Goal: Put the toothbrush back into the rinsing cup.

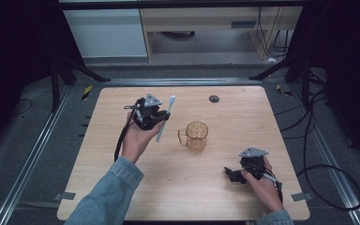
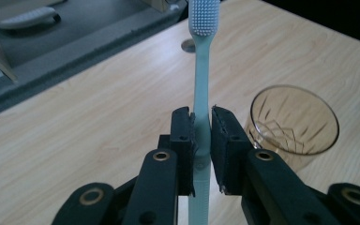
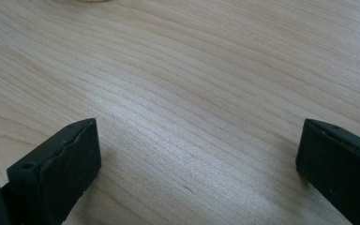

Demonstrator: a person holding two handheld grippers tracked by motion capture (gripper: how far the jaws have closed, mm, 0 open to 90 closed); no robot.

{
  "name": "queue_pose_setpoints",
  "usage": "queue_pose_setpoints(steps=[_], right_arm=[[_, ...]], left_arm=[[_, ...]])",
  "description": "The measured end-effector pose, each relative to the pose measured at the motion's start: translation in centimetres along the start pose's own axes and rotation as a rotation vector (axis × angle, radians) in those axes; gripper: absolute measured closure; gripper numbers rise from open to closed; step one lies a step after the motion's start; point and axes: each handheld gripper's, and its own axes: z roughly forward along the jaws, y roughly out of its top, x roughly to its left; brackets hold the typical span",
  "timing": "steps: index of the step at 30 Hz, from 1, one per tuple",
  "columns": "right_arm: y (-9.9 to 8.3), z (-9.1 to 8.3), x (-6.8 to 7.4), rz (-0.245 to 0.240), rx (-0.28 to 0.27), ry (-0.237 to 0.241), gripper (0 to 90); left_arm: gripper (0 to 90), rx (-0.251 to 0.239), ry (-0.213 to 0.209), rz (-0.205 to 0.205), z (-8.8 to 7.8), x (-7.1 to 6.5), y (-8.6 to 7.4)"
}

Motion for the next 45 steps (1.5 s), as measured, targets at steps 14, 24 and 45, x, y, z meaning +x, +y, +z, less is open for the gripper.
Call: queue_pose_setpoints(steps=[14, 24, 45], right_arm=[[0.0, 0.0, 0.0, -0.012, -0.001, 0.006, 0.5], [0.0, 0.1, -0.1, -0.014, -0.001, 0.008, 0.4], [0.0, 0.1, -0.1, -0.022, -0.003, 0.015, 0.4]], left_arm=[[79.0, -0.089, 0.011, -0.013, 0.6, -1.2, 0.8], [79.1, -0.164, 0.034, -0.027, 0.8, -2.0, 1.2], [79.1, -0.353, 0.059, -0.043, 0.1, -3.2, 1.7]])
